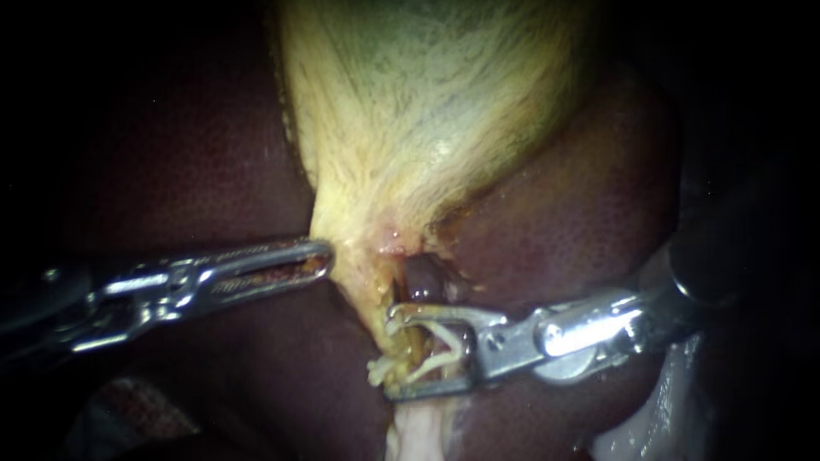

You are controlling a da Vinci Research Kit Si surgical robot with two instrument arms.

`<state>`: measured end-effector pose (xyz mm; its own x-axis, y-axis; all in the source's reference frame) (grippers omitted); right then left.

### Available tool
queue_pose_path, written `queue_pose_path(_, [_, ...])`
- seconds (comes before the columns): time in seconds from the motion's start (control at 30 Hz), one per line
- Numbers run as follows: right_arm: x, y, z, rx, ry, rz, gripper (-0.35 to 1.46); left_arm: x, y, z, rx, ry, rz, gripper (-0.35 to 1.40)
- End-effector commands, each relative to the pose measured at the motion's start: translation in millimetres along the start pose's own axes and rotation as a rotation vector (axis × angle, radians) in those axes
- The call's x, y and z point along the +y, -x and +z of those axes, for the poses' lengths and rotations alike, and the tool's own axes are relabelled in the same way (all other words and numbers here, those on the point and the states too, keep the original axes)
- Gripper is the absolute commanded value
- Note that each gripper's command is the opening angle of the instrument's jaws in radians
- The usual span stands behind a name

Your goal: Clipping second clip left tube

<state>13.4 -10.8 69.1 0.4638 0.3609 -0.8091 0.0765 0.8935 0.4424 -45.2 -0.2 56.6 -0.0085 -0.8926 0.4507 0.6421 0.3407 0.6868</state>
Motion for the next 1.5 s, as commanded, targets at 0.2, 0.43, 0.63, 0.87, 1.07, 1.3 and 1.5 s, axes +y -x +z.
queue_pose_path(0.2, [1.5,1.9,0.2,-0.065,0.006,-0.006,0.56,-0.6,0.1,-0.3,-0.001,0.002,-0.001,-0.35])
queue_pose_path(0.43, [1.5,2.5,1.4,-0.087,0.015,-0.01,0.56,-1.7,0.4,-0.2,-0.011,0.003,-0.005,-0.35])
queue_pose_path(0.63, [0.3,2.2,3.8,-0.089,0.01,-0.018,0.57,-2.0,0.5,0.3,-0.011,0.002,-0.006,-0.35])
queue_pose_path(0.87, [-0.4,1.9,6.0,-0.085,-0.057,-0.03,0.52,-2.2,0.6,0.7,-0.01,0.001,-0.006,-0.35])
queue_pose_path(1.07, [-0.2,1.9,5.4,-0.121,-0.056,-0.027,0.08,-2.2,0.5,0.9,-0.011,0.002,-0.006,-0.35])
queue_pose_path(1.3, [1.4,1.3,2.9,-0.162,-0.015,0.005,-0.35,-2.0,0.5,1.1,-0.01,0.001,-0.006,-0.35])
queue_pose_path(1.5, [1.3,1.8,3.0,-0.165,-0.014,0.02,-0.35,-1.9,0.5,1.2,-0.01,0.001,-0.006,-0.35])
